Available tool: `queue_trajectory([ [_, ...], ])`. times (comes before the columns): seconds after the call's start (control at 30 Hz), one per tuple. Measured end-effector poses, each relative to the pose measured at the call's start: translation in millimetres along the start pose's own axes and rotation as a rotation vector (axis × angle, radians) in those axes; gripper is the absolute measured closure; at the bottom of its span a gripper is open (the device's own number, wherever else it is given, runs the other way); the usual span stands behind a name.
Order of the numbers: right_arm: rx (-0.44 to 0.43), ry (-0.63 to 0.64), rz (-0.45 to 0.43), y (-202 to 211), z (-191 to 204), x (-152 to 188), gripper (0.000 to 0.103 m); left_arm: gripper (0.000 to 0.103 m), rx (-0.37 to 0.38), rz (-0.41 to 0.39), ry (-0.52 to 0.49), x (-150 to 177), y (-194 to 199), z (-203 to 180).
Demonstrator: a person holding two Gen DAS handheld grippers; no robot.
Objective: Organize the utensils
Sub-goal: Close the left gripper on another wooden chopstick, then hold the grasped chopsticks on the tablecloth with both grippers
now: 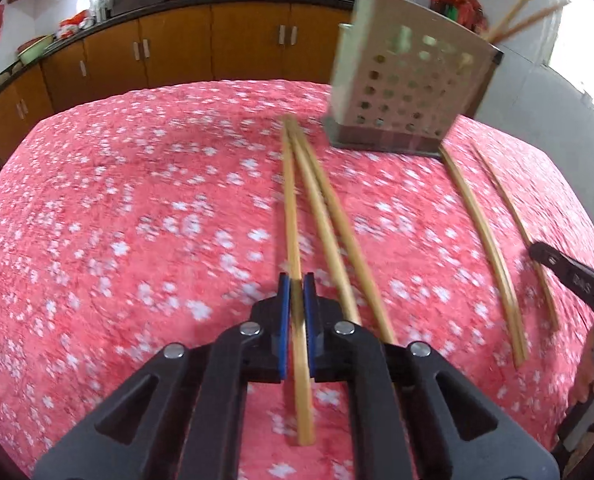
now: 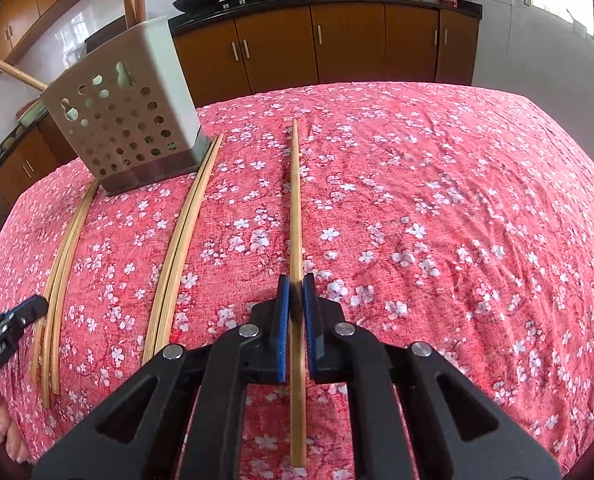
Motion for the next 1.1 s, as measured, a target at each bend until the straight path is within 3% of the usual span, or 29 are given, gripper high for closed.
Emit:
queue_trajectory([
  [0.2, 0.016, 0.025, -0.011, -5.3, -0.4, -7.7, 0.095, 0.095, -0.093, -0.014, 0.088, -11.9, -2.4, 47.5],
  [0.33, 0.053, 0.025, -0.022, -11.1, -8.0, -19.0, 0.095, 0.093, -0.109, -0.018, 0.103, -16.3, -2.4, 67.9],
  [0.53, 0.054, 0.022, -0.021, -13.7, -11.9, -21.9, 0.095, 0.093, -0.126, -0.037, 0.084, -15.3, -2.2, 69.0],
  [1.1, 0.033, 0.002, -0.02, -13.8, -13.2, -20.3, 0.095, 0.093, -0.084, -0.047, 0.13, -13.0, 1.3, 76.5],
])
Point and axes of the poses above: each gripper's, at about its wrist camera, not at the fingertips, and y roughly against the way its jaws point, z to its left, x to its underside, the point moved 1 cm from there along -y, roughly the way its jaws point, and after that the axes turned 1 degree about x, right-handed, at the moved point
